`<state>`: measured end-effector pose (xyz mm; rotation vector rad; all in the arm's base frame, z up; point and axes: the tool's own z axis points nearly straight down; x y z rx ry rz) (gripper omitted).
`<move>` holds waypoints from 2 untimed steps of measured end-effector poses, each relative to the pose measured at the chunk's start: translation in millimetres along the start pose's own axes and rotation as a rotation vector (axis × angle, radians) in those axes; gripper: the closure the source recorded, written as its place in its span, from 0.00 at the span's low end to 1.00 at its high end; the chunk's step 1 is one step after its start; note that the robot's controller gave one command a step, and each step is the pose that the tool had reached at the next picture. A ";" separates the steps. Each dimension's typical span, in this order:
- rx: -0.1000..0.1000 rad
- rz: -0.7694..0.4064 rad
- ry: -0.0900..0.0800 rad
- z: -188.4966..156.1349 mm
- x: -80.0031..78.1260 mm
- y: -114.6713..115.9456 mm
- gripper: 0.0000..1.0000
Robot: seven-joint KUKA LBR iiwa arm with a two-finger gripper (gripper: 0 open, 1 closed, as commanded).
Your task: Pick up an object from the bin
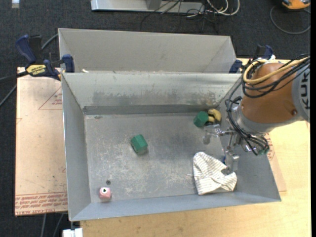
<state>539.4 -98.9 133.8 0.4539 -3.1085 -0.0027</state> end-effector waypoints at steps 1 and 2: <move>0.004 -0.097 -0.006 -27.5 30.6 -8.1 0.00; -0.002 -0.406 0.000 34.6 30.1 13.3 0.00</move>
Offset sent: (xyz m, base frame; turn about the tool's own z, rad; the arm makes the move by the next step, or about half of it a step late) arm -0.0324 0.0031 -0.0338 -0.4081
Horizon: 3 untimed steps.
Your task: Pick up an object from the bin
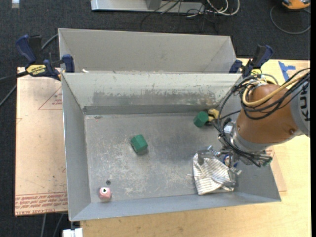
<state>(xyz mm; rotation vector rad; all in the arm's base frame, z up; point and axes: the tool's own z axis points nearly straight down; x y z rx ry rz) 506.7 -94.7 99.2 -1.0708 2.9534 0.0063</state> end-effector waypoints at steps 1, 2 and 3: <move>0.016 -0.052 -0.016 27.6 22.1 -3.1 0.00; 0.004 -0.115 -0.004 28.0 11.5 4.5 1.00; 0.004 -0.115 -0.004 28.0 11.5 4.5 1.00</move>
Offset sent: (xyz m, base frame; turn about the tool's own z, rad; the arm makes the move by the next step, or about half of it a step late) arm -0.0134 -0.0037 -0.0292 -0.1184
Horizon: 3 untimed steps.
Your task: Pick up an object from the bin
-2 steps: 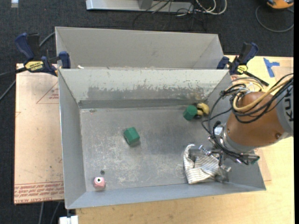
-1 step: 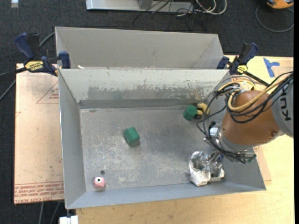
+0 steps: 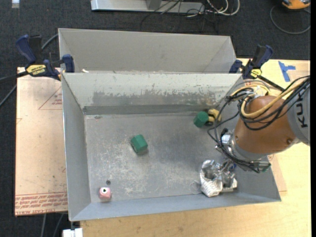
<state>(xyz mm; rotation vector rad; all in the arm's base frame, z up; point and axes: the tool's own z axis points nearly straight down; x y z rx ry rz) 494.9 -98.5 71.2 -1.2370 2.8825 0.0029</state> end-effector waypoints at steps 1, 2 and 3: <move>-0.003 0.000 0.002 -2.8 0.3 1.1 1.00; -0.009 0.000 0.004 -19.9 0.7 2.9 1.00; -0.005 0.000 0.001 -43.0 -0.3 1.9 1.00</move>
Offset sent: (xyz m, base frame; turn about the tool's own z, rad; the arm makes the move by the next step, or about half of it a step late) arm -0.0002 -0.0001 0.0086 0.0000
